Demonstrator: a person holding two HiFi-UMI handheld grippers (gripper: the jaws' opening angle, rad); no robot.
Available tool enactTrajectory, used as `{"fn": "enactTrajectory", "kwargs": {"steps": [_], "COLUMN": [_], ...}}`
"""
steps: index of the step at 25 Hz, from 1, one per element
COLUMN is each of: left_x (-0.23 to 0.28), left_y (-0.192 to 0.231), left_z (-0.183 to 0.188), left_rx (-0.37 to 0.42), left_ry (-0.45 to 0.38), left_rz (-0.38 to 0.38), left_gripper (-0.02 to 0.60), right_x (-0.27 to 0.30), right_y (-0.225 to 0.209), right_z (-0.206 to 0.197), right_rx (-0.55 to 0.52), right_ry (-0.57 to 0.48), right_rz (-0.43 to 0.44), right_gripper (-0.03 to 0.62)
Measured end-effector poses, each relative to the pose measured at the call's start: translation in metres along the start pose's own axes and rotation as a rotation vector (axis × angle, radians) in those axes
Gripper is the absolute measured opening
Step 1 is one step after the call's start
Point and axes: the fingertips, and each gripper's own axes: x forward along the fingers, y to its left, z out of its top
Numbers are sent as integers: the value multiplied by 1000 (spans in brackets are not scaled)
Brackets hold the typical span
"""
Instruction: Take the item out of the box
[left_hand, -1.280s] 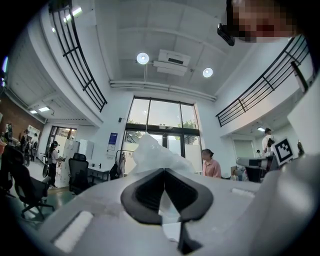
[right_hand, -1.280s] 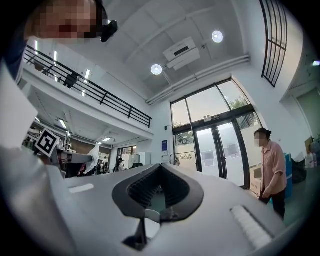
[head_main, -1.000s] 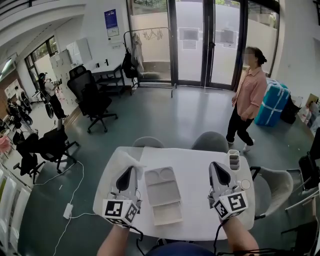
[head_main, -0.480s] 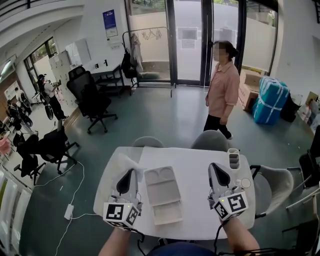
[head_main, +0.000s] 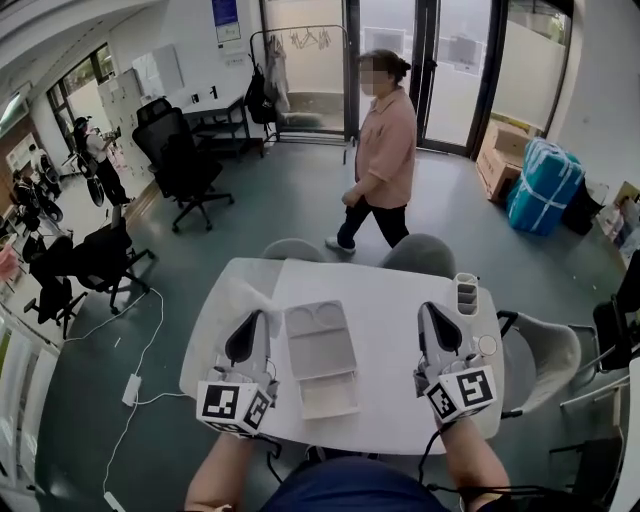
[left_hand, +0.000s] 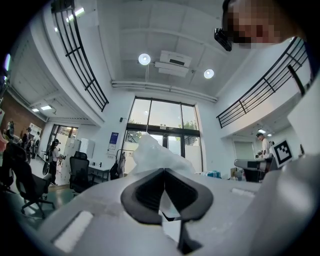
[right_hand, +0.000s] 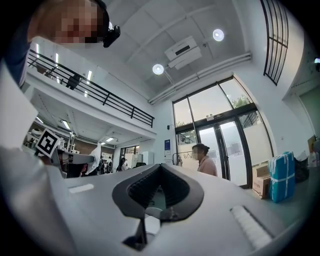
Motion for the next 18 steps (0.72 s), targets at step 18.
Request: {"fn": "enactTrajectory", "kwargs": {"steps": [18], "left_x": [0], "left_y": [13], "left_z": [-4], "left_rx": [-37], "left_ry": [10], "left_rz": [-7], "left_gripper": [5], "right_x": [13], "right_y": [9], "right_z": [-1], "right_rx": [14], "right_ry": [14], "right_rz": [-12], "right_gripper": [2]}}
